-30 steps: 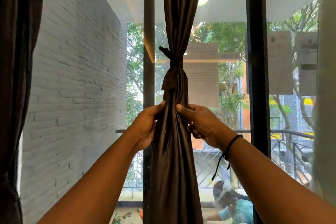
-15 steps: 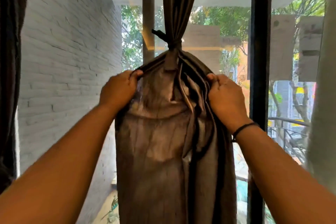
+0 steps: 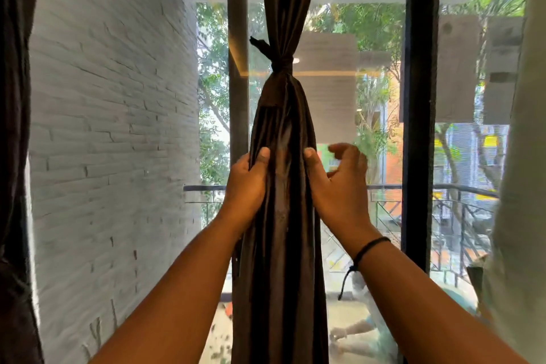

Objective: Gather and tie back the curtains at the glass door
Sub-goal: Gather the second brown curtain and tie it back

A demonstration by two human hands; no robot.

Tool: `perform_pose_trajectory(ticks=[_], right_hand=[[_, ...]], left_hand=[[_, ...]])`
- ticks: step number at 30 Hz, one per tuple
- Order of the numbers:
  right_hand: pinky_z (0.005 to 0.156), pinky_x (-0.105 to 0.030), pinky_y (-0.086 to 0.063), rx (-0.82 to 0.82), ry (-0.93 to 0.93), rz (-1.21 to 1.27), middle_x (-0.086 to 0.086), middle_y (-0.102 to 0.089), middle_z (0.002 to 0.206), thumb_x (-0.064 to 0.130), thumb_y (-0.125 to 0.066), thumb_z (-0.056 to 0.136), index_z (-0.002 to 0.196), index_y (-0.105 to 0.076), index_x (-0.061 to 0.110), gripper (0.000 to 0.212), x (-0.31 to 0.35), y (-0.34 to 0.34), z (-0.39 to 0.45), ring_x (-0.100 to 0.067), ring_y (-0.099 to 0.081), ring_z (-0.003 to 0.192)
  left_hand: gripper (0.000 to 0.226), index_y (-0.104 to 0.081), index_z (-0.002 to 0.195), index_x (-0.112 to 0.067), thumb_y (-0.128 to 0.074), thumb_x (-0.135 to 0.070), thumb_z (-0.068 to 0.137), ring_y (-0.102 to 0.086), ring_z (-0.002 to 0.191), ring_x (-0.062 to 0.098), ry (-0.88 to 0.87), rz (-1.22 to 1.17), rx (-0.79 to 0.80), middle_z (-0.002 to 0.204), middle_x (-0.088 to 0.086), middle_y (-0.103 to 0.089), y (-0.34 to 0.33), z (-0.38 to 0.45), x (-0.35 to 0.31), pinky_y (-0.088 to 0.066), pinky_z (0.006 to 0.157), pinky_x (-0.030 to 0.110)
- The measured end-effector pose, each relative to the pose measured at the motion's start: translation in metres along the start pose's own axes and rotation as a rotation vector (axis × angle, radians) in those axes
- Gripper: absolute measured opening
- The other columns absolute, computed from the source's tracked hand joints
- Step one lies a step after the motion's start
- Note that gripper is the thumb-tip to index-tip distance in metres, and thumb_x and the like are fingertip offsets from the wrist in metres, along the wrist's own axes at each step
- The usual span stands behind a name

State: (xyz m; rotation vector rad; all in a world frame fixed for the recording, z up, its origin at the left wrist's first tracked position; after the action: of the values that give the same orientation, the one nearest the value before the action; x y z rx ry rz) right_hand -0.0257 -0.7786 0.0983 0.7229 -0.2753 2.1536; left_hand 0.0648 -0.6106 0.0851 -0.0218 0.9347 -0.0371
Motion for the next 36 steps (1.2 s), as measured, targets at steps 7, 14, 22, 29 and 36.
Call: perform_pose_trajectory(ticks=[7, 14, 22, 29, 36], right_hand=[[0.067, -0.031, -0.039, 0.136, -0.302, 0.185, -0.002, -0.059, 0.084, 0.034, -0.037, 0.101, 0.095, -0.057, 0.015, 0.029, -0.050, -0.022, -0.002, -0.020, -0.055, 0.079], [0.060, -0.032, -0.025, -0.018, 0.051, -0.278, -0.020, -0.063, 0.092, 0.023, -0.037, 0.100, 0.103, -0.055, 0.016, 0.019, -0.038, 0.057, 0.042, -0.038, -0.057, 0.083], [0.058, -0.034, -0.031, 0.012, 0.163, -0.341, -0.020, -0.063, 0.084, 0.033, -0.037, 0.099, 0.102, -0.054, 0.021, 0.021, -0.038, 0.061, 0.051, -0.040, -0.059, 0.078], [0.080, -0.018, -0.050, 0.593, -0.004, -0.071, 0.024, -0.064, 0.105, 0.060, -0.070, 0.071, 0.119, -0.054, 0.036, 0.056, -0.079, -0.035, -0.042, 0.005, -0.061, 0.092], [0.077, -0.038, -0.052, 0.618, -0.215, -0.294, -0.011, -0.069, 0.097, 0.040, -0.048, 0.095, 0.107, -0.064, 0.015, 0.032, -0.147, -0.057, -0.090, -0.031, -0.064, 0.093]], left_hand=[[0.043, -0.061, 0.115, -0.010, -0.039, -0.043, 0.098, -0.062, 0.097, 0.025, 0.063, -0.021, -0.080, 0.104, 0.007, -0.066, 0.002, 0.003, 0.019, -0.049, 0.091, 0.038], [0.030, -0.061, 0.101, -0.007, -0.042, -0.030, 0.099, -0.061, 0.083, 0.036, -0.310, 0.634, -0.223, 0.092, 0.023, -0.065, 0.070, 0.021, -0.027, -0.046, 0.069, 0.038], [0.028, -0.060, 0.100, -0.009, -0.042, -0.031, 0.098, -0.059, 0.080, 0.036, -0.341, 0.743, -0.235, 0.091, 0.022, -0.064, 0.079, 0.030, -0.033, -0.046, 0.067, 0.038], [0.035, -0.064, 0.112, -0.014, -0.046, -0.040, 0.096, -0.061, 0.101, 0.020, -0.136, 0.321, -0.047, 0.107, 0.006, -0.067, 0.028, -0.016, 0.045, -0.045, 0.084, 0.028], [0.040, -0.062, 0.115, -0.020, -0.039, -0.046, 0.096, -0.058, 0.097, 0.016, 0.125, 0.300, -0.026, 0.105, 0.000, -0.064, 0.040, -0.051, 0.138, -0.041, 0.084, 0.025]])
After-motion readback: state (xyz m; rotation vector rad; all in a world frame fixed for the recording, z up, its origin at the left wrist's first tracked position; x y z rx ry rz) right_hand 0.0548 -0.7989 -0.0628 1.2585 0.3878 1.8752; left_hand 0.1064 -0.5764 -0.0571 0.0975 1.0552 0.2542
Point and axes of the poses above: each hand's wrist, its own z-axis towards the middle knuckle, its own y-axis out of the back of the hand, x = y × z, the point moved 10 cm from there along z, towards the middle knuckle
